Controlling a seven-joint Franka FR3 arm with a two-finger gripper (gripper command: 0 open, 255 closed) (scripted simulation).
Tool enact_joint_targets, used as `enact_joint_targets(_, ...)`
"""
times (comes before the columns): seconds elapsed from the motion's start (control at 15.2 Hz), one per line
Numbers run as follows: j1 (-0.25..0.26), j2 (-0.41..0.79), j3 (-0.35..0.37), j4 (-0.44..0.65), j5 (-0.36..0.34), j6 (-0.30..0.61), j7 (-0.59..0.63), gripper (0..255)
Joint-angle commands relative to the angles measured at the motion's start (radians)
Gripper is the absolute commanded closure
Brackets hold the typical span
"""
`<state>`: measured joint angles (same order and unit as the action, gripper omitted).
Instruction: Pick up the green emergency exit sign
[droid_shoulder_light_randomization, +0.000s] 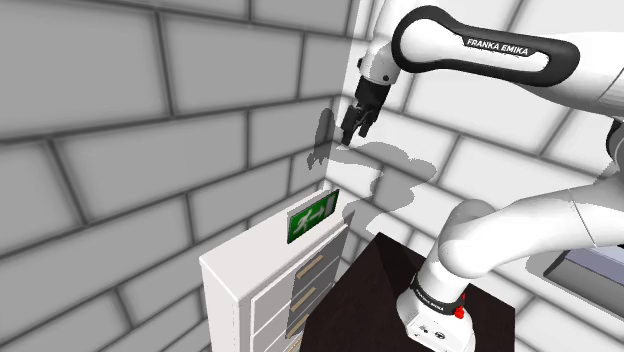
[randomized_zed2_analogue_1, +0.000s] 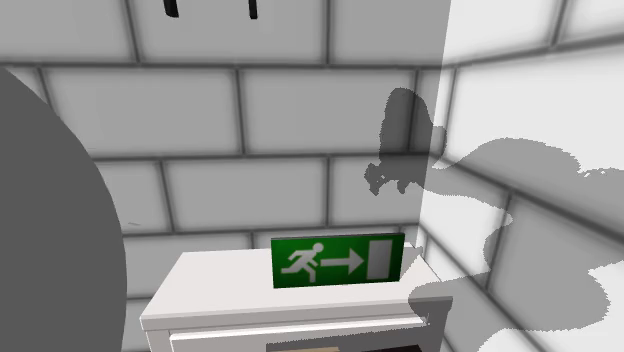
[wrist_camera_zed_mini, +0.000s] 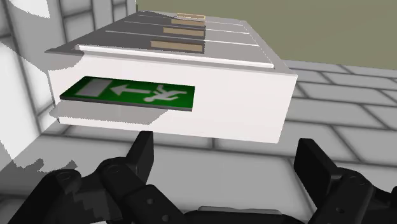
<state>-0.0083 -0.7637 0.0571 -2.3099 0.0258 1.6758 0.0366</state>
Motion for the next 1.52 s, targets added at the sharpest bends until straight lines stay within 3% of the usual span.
enact_joint_targets(0.0, 0.000, 0.000, 0.000, 0.000, 0.000, 0.000, 0.000, 0)
enact_joint_targets(0.73, 0.070, 0.117, -0.263, -0.197, -0.113, 0.275, -0.553, 0)
enact_joint_targets(1.12, 0.121, 0.297, -0.408, -0.203, -0.140, 0.436, -0.862, 0)
enact_joint_targets(1.45, 0.180, 0.496, -0.519, -0.157, -0.101, 0.562, -1.141, 0)
